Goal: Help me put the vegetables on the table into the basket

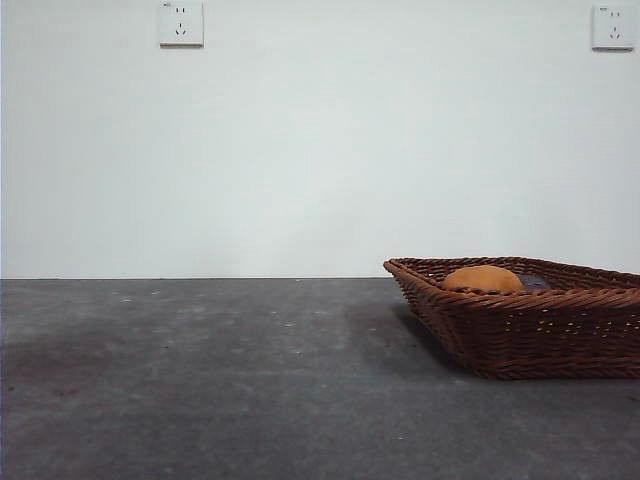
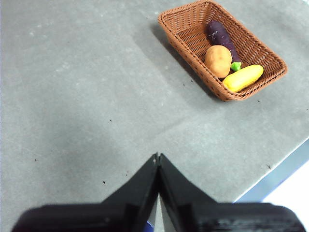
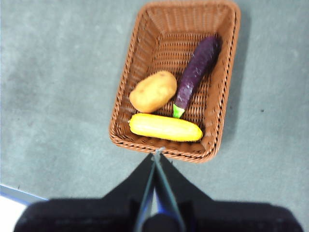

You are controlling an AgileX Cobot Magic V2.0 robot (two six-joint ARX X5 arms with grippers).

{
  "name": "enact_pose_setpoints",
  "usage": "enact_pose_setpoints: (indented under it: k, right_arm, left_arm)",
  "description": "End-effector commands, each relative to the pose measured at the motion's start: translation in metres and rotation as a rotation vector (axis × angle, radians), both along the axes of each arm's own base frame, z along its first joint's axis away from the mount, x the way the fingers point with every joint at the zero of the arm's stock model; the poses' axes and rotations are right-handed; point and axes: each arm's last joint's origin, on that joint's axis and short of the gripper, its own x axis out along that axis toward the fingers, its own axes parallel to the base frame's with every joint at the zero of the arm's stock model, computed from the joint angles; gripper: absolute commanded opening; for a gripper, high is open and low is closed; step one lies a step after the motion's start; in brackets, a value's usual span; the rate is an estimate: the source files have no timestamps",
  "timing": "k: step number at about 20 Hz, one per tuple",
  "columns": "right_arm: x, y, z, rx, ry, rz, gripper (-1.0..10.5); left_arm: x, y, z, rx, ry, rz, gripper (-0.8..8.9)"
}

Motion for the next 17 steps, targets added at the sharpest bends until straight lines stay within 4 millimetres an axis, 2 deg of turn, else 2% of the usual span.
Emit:
enact_pose_setpoints:
  k: [1,5,10,14,17]
  right_arm:
    - [0.009,-0.001,-0.006,0.004,0.060,-0.006,0.0]
    - [0.030,-0.002,-0.018,0.010,0.130,-0.006,0.0]
    - [0.054,-0.004,-0.027,0.009,0.127,-0.005,0.0]
    - [0.072,-0.006,-0.026,-0.001,0.021,-0.006,0.0]
    - [0.082,-0.007,-0.021,-0.021,-0.092,-0.014,0.0]
  left_arm:
    - [0.001,0.000,0.000,0.009,-0.004,-0.005,-0.04]
    - [0.004,-0.001,0.001,-0.001,-0.005,0.005,-0.04]
    - [0.005,0.000,0.012,-0.016,-0.159,0.033,-0.04]
    - [-0.008,0.020,0.024,0.084,-0.414,0.224,-0.04]
    - [-0.022,0.033,0.010,0.081,-0.614,0.321,-0.04]
